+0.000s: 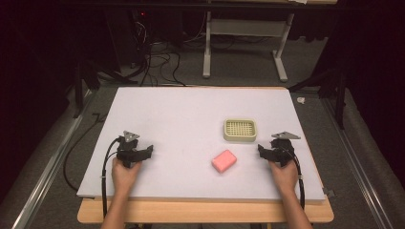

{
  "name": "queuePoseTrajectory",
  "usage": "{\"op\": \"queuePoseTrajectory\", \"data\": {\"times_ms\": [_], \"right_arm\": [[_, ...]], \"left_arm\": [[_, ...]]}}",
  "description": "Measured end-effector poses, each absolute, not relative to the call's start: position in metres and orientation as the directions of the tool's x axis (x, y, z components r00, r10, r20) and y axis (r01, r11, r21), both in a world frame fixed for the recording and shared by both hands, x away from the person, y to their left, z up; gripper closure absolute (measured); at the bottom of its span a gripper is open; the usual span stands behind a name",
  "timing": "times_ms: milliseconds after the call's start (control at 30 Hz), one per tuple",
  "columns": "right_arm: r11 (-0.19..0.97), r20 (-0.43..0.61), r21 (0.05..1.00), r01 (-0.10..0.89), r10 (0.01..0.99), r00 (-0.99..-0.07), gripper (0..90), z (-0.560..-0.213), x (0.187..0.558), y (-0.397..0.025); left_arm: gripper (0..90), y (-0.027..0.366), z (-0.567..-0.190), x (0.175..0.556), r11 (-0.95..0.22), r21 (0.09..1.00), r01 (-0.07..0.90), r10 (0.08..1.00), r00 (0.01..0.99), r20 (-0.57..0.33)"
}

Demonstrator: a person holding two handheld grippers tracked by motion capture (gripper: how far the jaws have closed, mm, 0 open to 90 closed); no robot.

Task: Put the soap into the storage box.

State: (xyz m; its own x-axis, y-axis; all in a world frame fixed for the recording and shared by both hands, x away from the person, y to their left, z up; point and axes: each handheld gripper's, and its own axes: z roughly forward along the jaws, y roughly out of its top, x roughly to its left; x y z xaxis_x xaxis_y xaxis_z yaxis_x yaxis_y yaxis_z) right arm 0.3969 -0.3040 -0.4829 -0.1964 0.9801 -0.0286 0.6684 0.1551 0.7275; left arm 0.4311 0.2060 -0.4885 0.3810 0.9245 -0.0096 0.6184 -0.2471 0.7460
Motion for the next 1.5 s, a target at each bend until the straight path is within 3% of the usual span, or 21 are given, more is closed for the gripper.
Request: {"op": "queuePoseTrajectory", "data": {"times_ms": [900, 1133, 1500], "right_arm": [[0.152, -0.018, 0.721, 0.676, 0.979, -0.201, 28.5, -0.4823, 0.3978, -0.3047], [0.144, -0.024, 0.713, 0.687, 0.983, -0.181, 24.4, -0.4818, 0.3987, -0.3046], [0.079, 0.047, 0.72, 0.69, 0.986, -0.161, 23.3, -0.4785, 0.3954, -0.3114]], "left_arm": [[26.7, 0.206, -0.4885, 0.4314, -0.246, 0.745, 0.62, 0.925, 0.379, -0.01], [26.6, 0.2063, -0.4885, 0.4316, -0.244, 0.745, 0.62, 0.925, 0.379, -0.013], [25.9, 0.2066, -0.4885, 0.4317, -0.243, 0.745, 0.621, 0.924, 0.383, -0.018]]}}
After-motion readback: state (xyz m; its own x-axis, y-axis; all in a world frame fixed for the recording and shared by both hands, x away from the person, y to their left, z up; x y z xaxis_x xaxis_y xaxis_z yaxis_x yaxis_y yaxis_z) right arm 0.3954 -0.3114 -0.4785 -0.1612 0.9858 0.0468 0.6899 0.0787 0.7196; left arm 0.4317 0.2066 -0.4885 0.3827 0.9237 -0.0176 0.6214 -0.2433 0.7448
